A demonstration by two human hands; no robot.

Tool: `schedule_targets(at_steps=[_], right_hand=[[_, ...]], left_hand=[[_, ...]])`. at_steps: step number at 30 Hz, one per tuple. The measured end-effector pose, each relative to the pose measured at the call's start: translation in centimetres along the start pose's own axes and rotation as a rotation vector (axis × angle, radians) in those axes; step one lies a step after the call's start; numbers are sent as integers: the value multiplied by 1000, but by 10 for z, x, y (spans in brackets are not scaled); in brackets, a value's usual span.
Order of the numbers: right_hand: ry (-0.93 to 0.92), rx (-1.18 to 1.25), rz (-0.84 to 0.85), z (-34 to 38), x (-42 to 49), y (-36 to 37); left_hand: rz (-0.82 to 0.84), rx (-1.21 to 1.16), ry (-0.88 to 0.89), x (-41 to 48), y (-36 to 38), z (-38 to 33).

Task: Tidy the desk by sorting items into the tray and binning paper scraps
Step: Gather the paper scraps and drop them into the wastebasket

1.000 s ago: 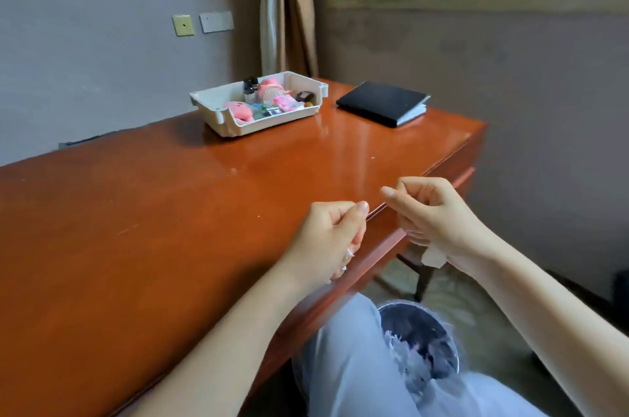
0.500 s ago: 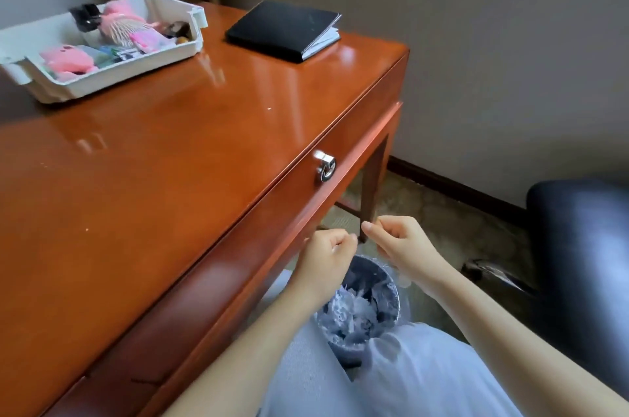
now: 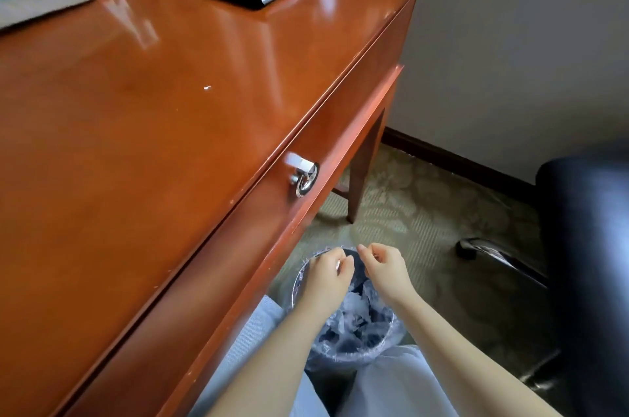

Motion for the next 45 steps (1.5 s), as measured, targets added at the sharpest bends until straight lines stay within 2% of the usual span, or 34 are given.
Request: schedule_targets(at_steps=[9, 15, 20, 35, 40, 45], right_hand=[[126, -82, -56, -28, 19, 15], [179, -77, 89, -36, 18, 20], [152, -155, 161, -29, 14, 12], [86, -263, 163, 8, -7, -20], [59, -361, 205, 27, -14, -29], [-53, -535, 236, 72, -28, -50]], left_hand=[[167, 5, -61, 32, 29, 24], [298, 32, -95, 37, 35, 34], [311, 220, -77, 27, 28, 29], [396, 174, 98, 2, 9, 2], [372, 271, 115, -9, -10, -20], [388, 417, 154, -34, -41, -57]])
Point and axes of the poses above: each hand's wrist, its own x-axis towards the middle knuckle, its own y-axis out of the palm, z = x × y, the point moved 3 cm from there along x, towards the middle knuckle, and after that the axes turned 7 degrees about z, right-handed, at the moved point
